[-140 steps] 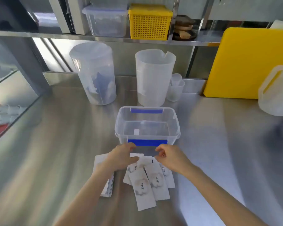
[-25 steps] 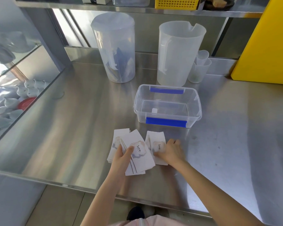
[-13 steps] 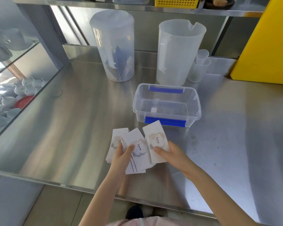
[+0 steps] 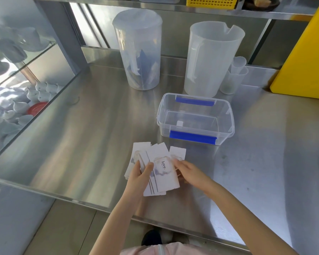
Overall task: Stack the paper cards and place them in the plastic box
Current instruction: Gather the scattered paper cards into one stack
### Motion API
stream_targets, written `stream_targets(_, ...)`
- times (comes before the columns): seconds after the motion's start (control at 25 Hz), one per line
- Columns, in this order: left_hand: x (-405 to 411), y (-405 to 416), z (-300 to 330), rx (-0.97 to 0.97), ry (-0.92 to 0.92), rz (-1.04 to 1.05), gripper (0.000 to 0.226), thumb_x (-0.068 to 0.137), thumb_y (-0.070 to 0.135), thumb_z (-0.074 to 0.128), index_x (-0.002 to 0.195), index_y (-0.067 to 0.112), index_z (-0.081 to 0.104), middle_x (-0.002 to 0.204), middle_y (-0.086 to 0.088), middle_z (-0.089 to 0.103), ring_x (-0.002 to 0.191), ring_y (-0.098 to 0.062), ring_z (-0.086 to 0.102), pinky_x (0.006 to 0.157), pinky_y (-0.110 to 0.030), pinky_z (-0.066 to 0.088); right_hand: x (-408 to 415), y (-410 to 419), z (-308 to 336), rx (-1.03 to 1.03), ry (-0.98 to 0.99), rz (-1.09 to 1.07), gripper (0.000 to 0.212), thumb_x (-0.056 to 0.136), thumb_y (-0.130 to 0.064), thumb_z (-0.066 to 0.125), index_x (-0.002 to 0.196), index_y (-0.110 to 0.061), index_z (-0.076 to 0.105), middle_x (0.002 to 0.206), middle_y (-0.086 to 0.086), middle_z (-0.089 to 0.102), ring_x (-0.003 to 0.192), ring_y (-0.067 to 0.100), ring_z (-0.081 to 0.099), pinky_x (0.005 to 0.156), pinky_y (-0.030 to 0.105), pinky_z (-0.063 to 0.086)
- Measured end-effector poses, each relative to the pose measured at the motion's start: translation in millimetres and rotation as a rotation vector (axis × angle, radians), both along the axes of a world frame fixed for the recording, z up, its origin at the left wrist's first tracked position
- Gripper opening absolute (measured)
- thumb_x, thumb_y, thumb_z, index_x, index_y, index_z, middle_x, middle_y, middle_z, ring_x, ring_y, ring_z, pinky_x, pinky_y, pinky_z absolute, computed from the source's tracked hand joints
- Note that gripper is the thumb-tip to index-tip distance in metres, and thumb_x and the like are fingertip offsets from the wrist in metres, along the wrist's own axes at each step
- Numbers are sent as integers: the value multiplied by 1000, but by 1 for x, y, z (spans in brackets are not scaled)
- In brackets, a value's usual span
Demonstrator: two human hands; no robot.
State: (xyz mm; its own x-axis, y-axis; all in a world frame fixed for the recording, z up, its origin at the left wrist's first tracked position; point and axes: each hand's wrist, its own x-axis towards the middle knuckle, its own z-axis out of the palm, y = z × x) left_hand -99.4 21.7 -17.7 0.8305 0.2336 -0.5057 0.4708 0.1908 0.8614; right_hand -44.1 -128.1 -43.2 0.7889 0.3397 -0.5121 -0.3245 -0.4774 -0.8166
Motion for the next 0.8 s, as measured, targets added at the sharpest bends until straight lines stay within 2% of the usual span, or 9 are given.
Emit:
stream_targets(0.08, -4, 6, 0, -11, 15, 18, 23, 92, 22, 45, 111, 29, 55, 107, 0, 66, 99, -25, 64, 91, -55, 50, 15, -1, -7, -195, -104, -102, 31, 89, -43, 41, 73, -18, 49, 81, 3, 56, 74, 18, 55, 71, 31, 45)
stream_targets(0.12, -5, 8, 1, -16, 20, 29, 25, 92, 22, 45, 115, 27, 53, 111, -3, 65, 102, -27, 63, 91, -57, 49, 19, 2, -12, -332, -168, -111, 31, 88, -42, 45, 81, -13, 51, 88, 7, 56, 79, 23, 56, 77, 36, 45)
stream_targets(0.2, -7, 11, 1, -21, 16, 45, 29, 92, 21, 45, 119, 24, 52, 114, -6, 64, 104, -30, 63, 91, -60, 48, 20, 11, -19, -527, -220, -80, 50, 84, -41, 53, 110, 1, 44, 116, 18, 49, 106, 34, 52, 87, 42, 44)
stream_targets(0.28, -8, 13, 2, -27, 13, 54, 28, 92, 21, 45, 119, 23, 52, 112, -5, 65, 102, -30, 63, 90, -61, 48, 19, 18, -24, -625, -251, -24, 62, 82, -41, 57, 119, 3, 36, 128, 21, 41, 119, 36, 43, 91, 45, 44)
stream_targets(0.4, -8, 16, 1, -43, 26, 74, 26, 92, 22, 45, 117, 18, 52, 112, -7, 64, 102, -31, 63, 91, -60, 48, 22, 18, -28, -674, -268, -22, 61, 81, -42, 58, 120, 0, 38, 130, 19, 42, 121, 34, 42, 93, 44, 42)
stream_targets(0.48, -9, 17, 0, -65, 24, 75, 25, 92, 21, 45, 115, 18, 52, 114, -9, 64, 103, -33, 62, 90, -62, 48, 25, 15, -32, -656, -250, -52, 53, 80, -40, 60, 115, -3, 44, 127, 16, 46, 119, 32, 44, 94, 43, 41)
stream_targets(0.6, -8, 18, 2, -86, 16, 73, 23, 92, 21, 45, 114, 21, 52, 118, -10, 63, 105, -34, 62, 91, -63, 47, 25, 8, -32, -413, -200, -180, 22, 79, -29, 64, 83, -13, 49, 104, 13, 57, 99, 29, 54, 84, 41, 44)
stream_targets(0.68, -6, 18, 0, -89, 6, 70, 22, 92, 22, 45, 113, 23, 52, 119, -9, 63, 105, -33, 62, 90, -63, 47, 21, -2, -24, -200, -158, -270, 23, 78, -21, 66, 70, -18, 45, 88, 8, 57, 84, 25, 54, 71, 35, 44)
stream_targets(0.8, -5, 17, -2, -82, -9, 44, 26, 93, 22, 44, 118, 24, 51, 120, -7, 63, 106, -32, 62, 88, -63, 48, 15, -18, -6, -53, -188, -312, 21, 78, -21, 67, 69, -24, 48, 86, 3, 59, 80, 20, 56, 64, 27, 42)
